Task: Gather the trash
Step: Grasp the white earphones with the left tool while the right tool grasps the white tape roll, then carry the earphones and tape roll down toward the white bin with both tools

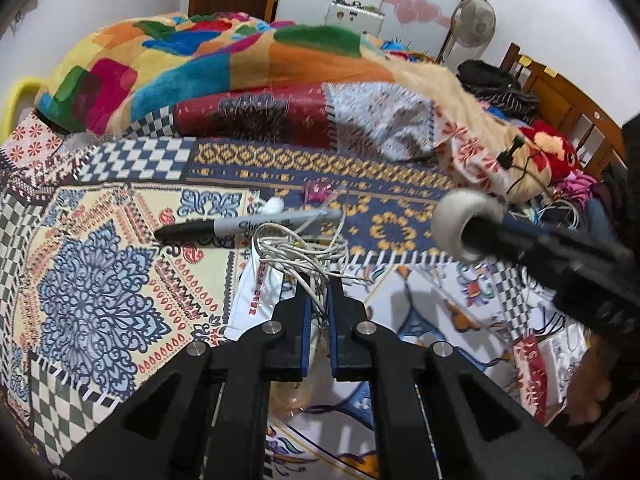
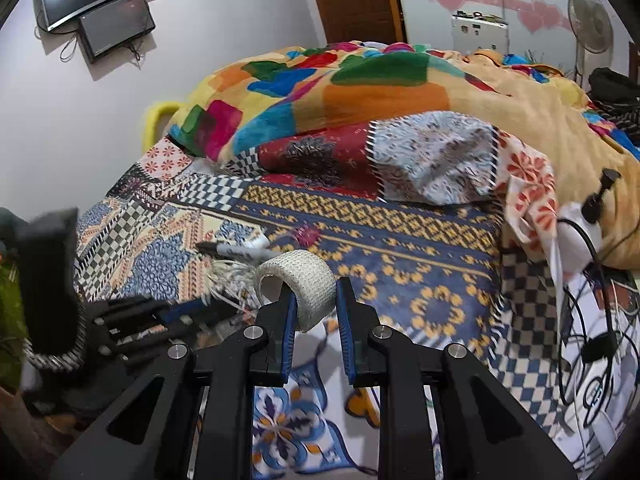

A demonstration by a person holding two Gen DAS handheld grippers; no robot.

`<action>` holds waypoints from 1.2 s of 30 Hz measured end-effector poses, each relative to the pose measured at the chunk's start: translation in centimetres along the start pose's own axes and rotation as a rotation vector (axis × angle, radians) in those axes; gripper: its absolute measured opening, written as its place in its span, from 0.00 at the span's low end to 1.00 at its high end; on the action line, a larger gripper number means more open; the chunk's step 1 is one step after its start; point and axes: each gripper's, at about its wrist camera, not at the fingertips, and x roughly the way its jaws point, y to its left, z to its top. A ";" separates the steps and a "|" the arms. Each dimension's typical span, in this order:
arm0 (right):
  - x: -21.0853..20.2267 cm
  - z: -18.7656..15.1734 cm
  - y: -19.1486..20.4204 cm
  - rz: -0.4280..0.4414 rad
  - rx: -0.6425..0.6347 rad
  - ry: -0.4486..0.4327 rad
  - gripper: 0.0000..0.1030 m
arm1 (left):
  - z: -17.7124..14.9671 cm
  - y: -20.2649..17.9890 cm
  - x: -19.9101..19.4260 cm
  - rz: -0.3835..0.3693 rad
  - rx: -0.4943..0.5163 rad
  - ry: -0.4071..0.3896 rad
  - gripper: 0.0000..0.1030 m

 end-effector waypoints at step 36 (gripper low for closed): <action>-15.7 -1.4 7.7 0.045 -0.059 -0.136 0.17 | -4.9 0.4 -27.1 0.141 -0.098 -0.235 0.05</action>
